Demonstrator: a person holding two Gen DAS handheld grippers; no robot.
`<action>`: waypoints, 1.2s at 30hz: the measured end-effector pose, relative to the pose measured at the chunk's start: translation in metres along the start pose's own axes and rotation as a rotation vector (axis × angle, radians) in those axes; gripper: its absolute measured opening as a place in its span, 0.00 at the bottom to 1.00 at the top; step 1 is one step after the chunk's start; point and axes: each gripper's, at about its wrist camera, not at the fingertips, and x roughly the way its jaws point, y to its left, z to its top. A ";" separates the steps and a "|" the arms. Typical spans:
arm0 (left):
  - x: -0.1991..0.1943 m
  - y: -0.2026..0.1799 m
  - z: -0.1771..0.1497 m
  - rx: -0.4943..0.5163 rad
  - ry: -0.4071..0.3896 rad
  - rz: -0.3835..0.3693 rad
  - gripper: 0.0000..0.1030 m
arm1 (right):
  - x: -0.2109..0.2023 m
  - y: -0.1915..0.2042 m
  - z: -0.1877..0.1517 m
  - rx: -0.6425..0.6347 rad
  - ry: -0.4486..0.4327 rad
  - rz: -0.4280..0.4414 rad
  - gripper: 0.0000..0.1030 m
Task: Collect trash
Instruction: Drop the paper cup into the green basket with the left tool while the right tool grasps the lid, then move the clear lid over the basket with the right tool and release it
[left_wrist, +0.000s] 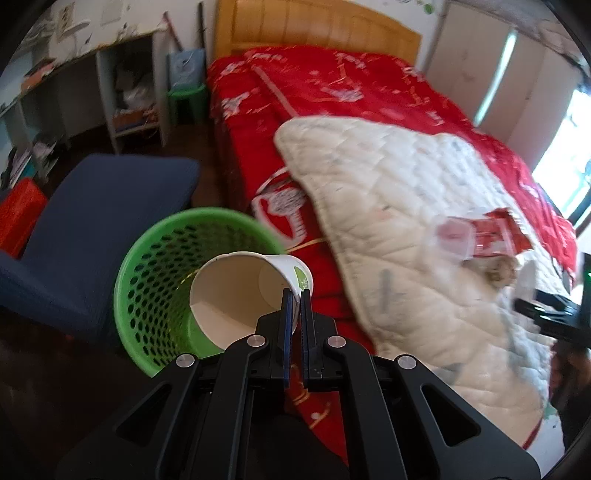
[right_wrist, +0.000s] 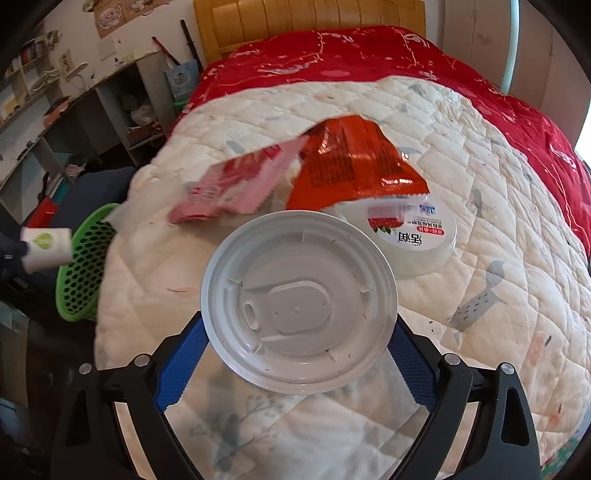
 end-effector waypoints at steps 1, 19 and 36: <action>0.007 0.005 0.000 -0.013 0.015 0.010 0.03 | -0.005 0.002 0.000 -0.002 -0.003 0.018 0.88; 0.035 0.051 -0.010 -0.132 0.075 0.069 0.43 | -0.039 0.091 0.020 -0.127 -0.028 0.211 0.88; -0.033 0.091 -0.016 -0.226 -0.027 0.083 0.59 | 0.043 0.249 0.060 -0.311 0.065 0.347 0.88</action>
